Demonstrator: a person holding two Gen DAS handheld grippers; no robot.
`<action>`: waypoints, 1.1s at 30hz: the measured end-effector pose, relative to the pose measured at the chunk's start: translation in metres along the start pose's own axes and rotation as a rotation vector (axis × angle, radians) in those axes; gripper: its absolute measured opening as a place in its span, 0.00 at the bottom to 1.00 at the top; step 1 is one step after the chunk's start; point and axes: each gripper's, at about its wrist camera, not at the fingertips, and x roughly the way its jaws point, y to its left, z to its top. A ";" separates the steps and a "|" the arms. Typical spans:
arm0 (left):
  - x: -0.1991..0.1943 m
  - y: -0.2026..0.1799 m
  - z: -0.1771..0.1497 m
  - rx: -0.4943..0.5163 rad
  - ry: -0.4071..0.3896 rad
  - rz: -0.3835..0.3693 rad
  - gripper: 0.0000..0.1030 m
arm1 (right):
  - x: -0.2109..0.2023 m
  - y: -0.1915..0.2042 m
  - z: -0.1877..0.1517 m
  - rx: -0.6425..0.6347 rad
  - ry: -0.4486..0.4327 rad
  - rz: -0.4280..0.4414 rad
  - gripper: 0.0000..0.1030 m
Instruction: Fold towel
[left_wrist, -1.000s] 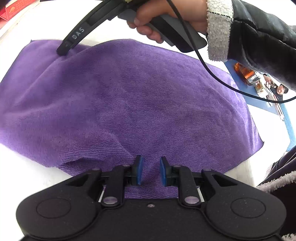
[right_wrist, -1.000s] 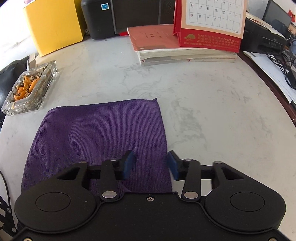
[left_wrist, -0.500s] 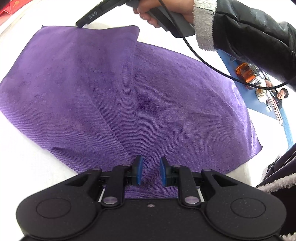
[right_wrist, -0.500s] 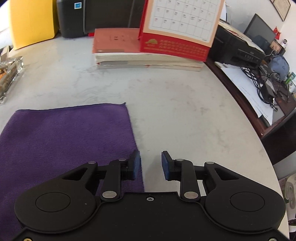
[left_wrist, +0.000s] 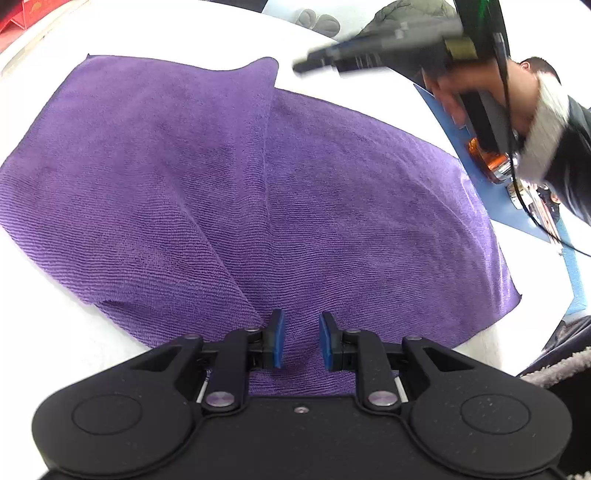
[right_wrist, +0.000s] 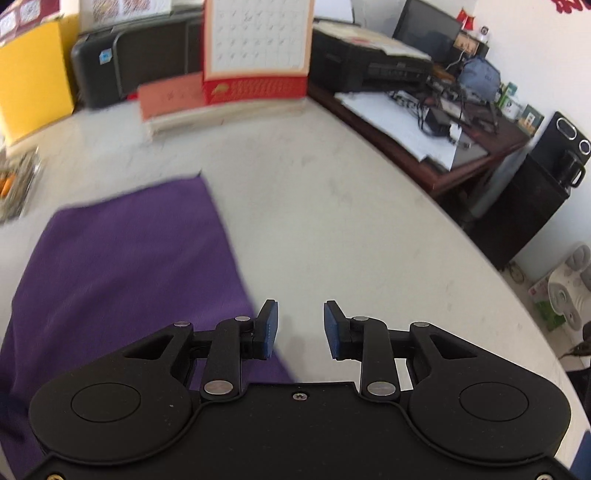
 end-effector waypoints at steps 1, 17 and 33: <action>-0.002 -0.002 -0.001 0.002 -0.004 0.021 0.21 | 0.000 0.004 -0.006 -0.003 0.012 0.002 0.26; -0.062 -0.024 -0.059 -0.269 -0.146 0.284 0.31 | -0.057 0.077 -0.021 -0.004 -0.122 0.284 0.51; -0.091 0.027 -0.093 -0.408 -0.270 0.318 0.31 | 0.012 0.221 0.033 -0.374 -0.051 0.317 0.38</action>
